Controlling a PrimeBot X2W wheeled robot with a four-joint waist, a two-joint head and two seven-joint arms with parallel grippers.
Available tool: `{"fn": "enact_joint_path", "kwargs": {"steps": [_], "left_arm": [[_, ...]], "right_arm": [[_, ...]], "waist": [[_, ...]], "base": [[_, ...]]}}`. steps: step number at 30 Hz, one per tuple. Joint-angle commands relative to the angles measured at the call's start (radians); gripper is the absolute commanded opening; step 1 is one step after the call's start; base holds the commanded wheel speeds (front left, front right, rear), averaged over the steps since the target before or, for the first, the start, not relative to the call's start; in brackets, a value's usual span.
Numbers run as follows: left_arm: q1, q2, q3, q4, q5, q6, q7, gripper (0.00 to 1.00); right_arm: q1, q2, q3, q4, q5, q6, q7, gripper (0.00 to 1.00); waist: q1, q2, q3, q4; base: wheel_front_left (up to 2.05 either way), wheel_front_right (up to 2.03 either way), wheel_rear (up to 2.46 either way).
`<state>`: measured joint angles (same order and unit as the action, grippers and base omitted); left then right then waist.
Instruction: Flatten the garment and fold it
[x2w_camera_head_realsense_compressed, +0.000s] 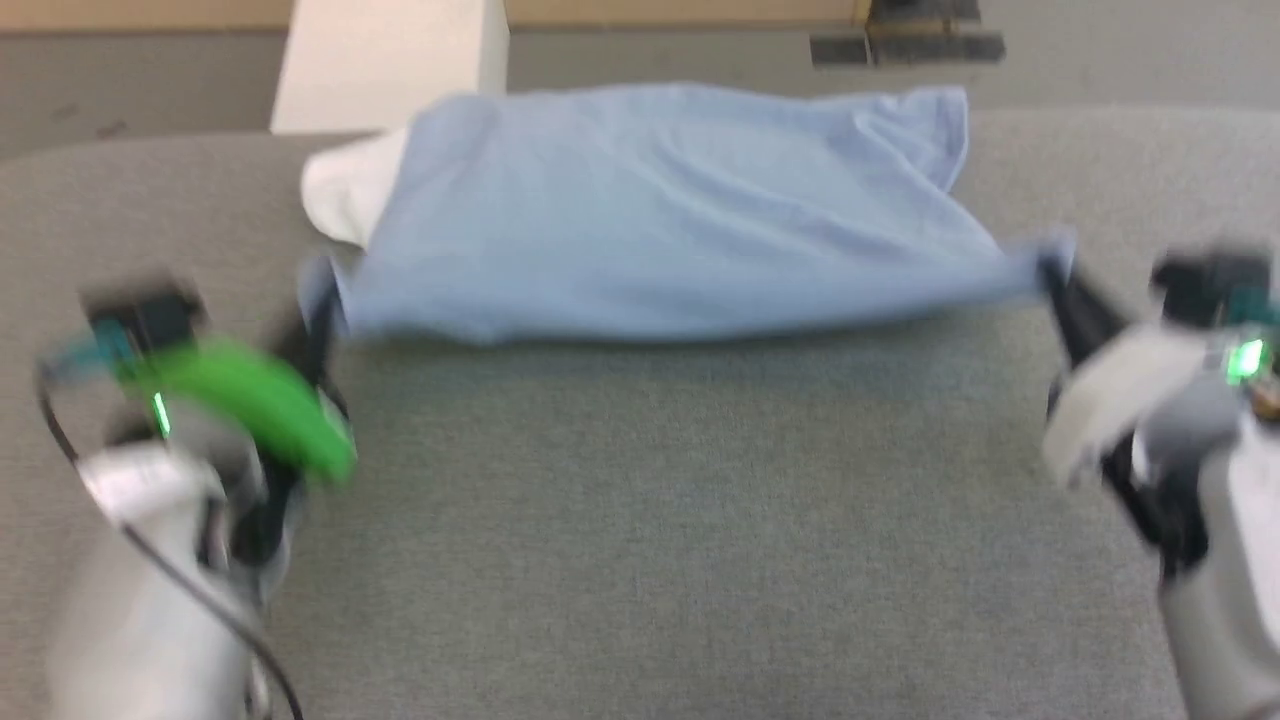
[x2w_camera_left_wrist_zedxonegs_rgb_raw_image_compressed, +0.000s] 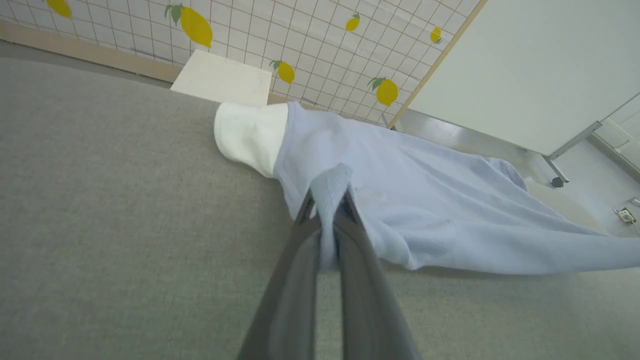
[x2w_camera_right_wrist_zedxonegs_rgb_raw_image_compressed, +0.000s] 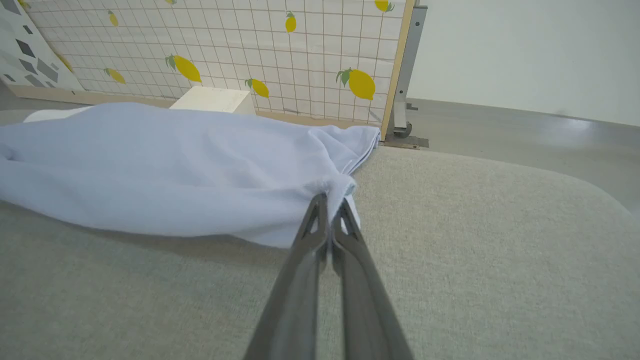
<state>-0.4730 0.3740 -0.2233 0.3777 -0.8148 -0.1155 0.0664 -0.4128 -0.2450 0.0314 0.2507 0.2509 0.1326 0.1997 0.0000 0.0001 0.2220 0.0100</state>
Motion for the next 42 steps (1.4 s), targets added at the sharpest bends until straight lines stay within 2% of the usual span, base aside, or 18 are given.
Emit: {"fn": "enact_joint_path", "kwargs": {"steps": [1,4,10,18,23,27,35,39,42], "left_arm": [[0.070,0.007,-0.006,-0.026,-0.019,0.011,0.024,0.00],[0.240,0.006,-0.022,-0.106,-0.057,0.053,0.096,0.00],[0.471,0.017,-0.048,-0.231,-0.087,0.149,0.191,0.00],[0.668,0.061,-0.068,-0.344,-0.074,0.271,0.272,0.00],[0.742,0.078,-0.082,-0.400,-0.048,0.312,0.276,0.00],[0.747,0.062,-0.079,-0.434,0.020,0.317,0.157,0.00],[0.629,-0.032,-0.098,-0.388,0.192,0.326,-0.157,0.00],[0.533,-0.035,-0.105,-0.336,0.250,0.308,-0.238,0.00],[0.457,-0.024,-0.109,-0.295,0.272,0.286,-0.251,0.00]], "right_arm": [[0.048,-0.004,-0.010,-0.022,0.006,-0.002,0.007,0.00],[0.173,-0.006,-0.027,-0.061,0.008,-0.002,0.035,0.00],[0.371,0.008,-0.063,-0.115,-0.020,-0.002,0.107,0.00],[0.549,0.022,-0.114,-0.171,-0.042,-0.002,0.279,0.00],[0.649,0.039,-0.156,-0.226,-0.027,-0.002,0.372,0.00],[0.691,0.066,-0.174,-0.271,-0.015,-0.002,0.338,0.00],[0.655,0.115,-0.160,-0.249,-0.039,-0.002,0.078,0.00],[0.587,0.105,-0.140,-0.231,-0.063,-0.002,-0.004,0.00],[0.531,0.085,-0.126,-0.218,-0.072,-0.002,-0.016,0.00]], "waist": [[0.0000,-0.0001,-0.072,0.026],[0.0000,-0.0001,-0.095,0.035],[0.0000,-0.0001,-0.135,0.047],[0.0000,-0.0001,-0.177,0.051],[0.0000,-0.0001,-0.183,0.051],[0.0000,-0.0001,-0.183,0.048],[0.0000,-0.0001,-0.159,0.035],[0.0000,-0.0001,-0.138,0.023],[0.0000,-0.0001,-0.120,0.016]], "base": [[0.00,0.00,0.00],[0.00,0.00,0.00],[0.00,0.00,0.00],[0.00,0.00,0.00],[0.00,0.00,0.00],[0.00,0.00,0.00],[0.00,0.00,0.00],[0.00,0.00,0.00],[0.00,0.00,0.00]]}}
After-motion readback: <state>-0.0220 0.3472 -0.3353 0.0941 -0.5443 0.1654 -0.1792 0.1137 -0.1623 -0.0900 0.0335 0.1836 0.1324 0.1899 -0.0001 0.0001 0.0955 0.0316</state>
